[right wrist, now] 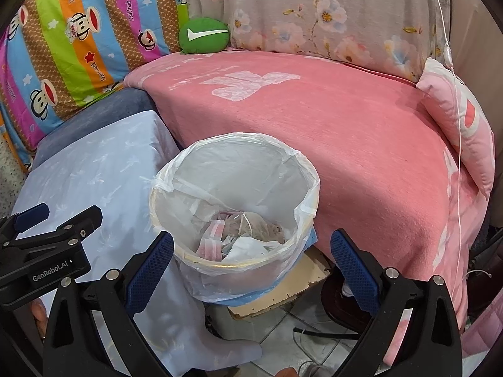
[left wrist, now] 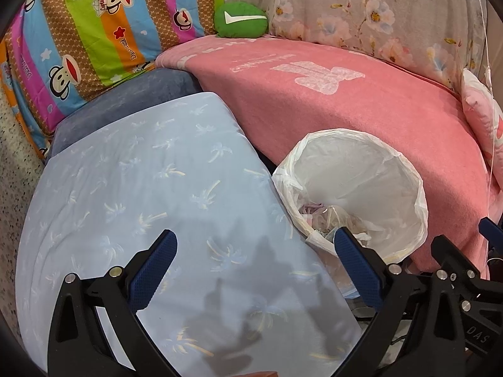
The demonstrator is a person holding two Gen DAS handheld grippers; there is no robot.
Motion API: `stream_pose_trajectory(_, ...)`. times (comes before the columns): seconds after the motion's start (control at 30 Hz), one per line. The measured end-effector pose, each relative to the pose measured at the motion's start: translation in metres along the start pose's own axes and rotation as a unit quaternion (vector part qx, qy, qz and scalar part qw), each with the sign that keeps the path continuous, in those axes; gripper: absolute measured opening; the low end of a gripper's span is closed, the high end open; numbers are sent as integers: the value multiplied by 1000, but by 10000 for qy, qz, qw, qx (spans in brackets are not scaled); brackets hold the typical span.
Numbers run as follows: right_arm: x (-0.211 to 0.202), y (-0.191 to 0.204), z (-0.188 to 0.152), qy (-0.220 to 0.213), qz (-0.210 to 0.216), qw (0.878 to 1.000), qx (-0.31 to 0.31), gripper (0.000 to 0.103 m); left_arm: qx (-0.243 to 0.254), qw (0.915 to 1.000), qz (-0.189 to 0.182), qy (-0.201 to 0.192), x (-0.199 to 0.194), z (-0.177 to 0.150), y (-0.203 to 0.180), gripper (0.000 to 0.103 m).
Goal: Collect trash
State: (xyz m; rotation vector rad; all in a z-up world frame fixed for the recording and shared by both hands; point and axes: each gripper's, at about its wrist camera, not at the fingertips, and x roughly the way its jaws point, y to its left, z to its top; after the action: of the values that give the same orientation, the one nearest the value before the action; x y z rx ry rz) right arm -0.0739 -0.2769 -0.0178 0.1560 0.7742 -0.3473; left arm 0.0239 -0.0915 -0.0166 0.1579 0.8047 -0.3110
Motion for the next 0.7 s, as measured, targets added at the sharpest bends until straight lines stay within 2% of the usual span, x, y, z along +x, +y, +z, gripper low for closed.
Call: stream_pose_trajectory(0.7, 1, 0, -2, 12, -9, 10000, 15, 97, 62, 10000, -11, 8, -1, -1, -4, 96)
